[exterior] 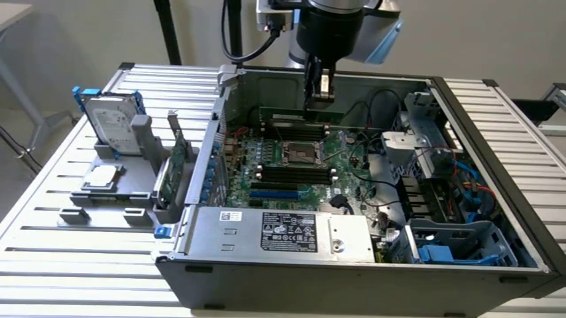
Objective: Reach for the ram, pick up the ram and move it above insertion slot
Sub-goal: 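Pick up the ram and move it above insertion slot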
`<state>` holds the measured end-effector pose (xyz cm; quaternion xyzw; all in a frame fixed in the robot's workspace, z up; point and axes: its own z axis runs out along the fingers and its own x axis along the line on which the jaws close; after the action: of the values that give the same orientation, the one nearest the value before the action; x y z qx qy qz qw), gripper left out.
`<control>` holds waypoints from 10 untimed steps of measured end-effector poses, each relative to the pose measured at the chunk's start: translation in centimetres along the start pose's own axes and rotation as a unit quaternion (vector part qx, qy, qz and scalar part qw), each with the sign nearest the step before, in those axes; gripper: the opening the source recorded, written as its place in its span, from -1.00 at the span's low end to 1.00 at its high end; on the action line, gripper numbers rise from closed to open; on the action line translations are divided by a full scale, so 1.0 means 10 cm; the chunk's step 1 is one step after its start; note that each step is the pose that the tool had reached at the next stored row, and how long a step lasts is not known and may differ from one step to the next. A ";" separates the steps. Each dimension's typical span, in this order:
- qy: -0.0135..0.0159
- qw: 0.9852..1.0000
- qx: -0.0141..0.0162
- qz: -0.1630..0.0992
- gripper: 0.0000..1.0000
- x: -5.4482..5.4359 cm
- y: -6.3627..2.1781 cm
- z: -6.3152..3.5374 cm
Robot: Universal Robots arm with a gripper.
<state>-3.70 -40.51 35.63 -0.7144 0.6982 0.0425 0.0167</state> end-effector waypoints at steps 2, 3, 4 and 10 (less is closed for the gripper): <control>0.001 1.000 0.000 0.000 -0.73 0.00 -0.012 -0.001; 0.001 1.000 0.000 0.000 -0.73 0.00 -0.020 -0.002; 0.002 1.000 0.000 0.000 -0.73 0.00 -0.021 -0.004; 0.008 1.000 0.000 0.000 -0.73 0.00 -0.024 -0.108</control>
<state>-3.42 -40.61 36.69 -0.7145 0.6986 0.0370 0.0111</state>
